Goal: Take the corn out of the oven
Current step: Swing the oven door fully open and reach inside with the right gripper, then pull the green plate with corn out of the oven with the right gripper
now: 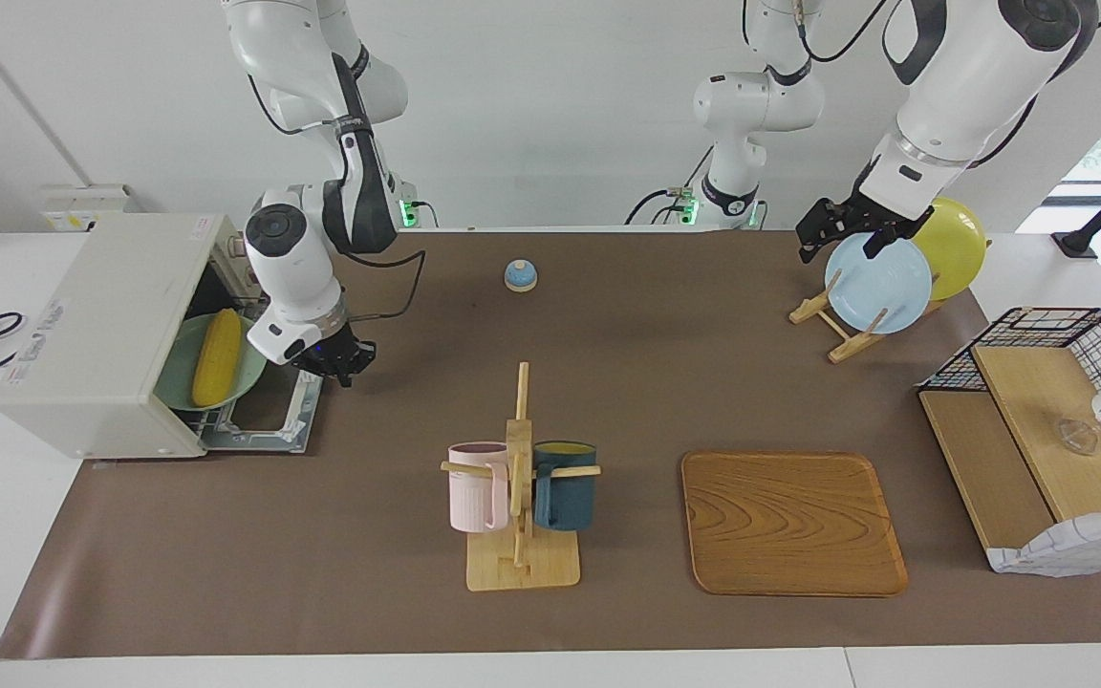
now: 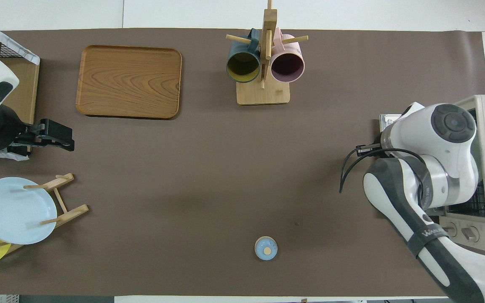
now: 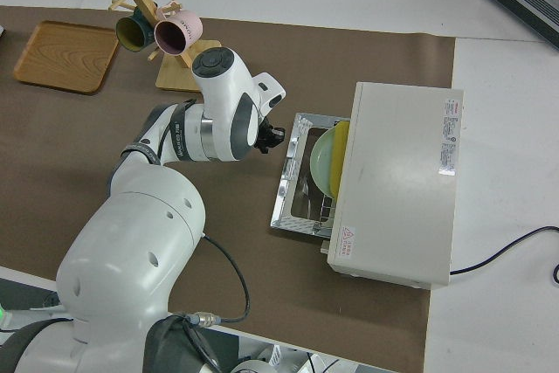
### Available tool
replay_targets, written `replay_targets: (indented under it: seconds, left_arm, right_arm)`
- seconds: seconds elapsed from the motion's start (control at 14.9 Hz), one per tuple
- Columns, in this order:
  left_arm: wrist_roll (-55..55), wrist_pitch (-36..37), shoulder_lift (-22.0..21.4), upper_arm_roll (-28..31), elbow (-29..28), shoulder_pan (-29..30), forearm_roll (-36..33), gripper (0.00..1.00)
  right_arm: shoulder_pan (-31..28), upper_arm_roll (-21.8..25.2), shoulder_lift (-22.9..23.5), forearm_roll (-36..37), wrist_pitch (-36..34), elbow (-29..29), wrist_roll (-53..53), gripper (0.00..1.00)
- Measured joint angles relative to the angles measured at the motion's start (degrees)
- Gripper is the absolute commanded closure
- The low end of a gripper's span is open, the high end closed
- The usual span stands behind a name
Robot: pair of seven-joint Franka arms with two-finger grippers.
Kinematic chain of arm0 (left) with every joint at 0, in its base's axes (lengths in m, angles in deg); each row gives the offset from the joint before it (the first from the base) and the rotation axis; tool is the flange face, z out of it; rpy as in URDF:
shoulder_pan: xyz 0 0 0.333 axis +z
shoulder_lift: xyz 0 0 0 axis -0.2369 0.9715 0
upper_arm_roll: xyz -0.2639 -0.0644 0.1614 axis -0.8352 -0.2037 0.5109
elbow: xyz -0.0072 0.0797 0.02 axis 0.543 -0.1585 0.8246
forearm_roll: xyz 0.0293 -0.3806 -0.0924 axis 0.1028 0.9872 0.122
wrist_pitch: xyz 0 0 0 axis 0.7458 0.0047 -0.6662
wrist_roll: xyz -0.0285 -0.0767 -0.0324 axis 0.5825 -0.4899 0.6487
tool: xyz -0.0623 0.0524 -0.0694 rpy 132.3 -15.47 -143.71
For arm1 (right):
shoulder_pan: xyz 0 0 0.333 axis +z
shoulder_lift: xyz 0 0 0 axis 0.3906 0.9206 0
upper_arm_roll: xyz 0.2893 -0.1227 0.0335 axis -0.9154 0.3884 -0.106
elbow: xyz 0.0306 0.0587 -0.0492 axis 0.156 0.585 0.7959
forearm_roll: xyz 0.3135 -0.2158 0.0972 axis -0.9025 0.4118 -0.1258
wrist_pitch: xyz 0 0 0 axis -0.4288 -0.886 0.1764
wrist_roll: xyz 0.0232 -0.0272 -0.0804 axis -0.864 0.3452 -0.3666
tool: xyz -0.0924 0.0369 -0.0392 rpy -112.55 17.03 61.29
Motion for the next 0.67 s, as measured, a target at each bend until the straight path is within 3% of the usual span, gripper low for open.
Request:
replay_targets:
  seconds: [0.13, 0.27, 0.67]
  left_arm:
    - [0.0, 0.0, 0.0, 0.0, 0.0, 0.0, 0.0, 0.00]
    - [0.0, 0.0, 0.0, 0.0, 0.0, 0.0, 0.0, 0.00]
    - [0.0, 0.0, 0.0, 0.0, 0.0, 0.0, 0.0, 0.00]
  right_arm:
    - [-3.0, 0.4, -1.4, 0.0, -8.5, -4.4, -0.6, 0.74]
    - [-6.5, 0.7, -3.1, 0.1, -11.5, -5.2, -2.0, 0.74]
    - [-8.4, 0.8, -3.4, 0.1, -8.1, -1.6, -4.4, 0.74]
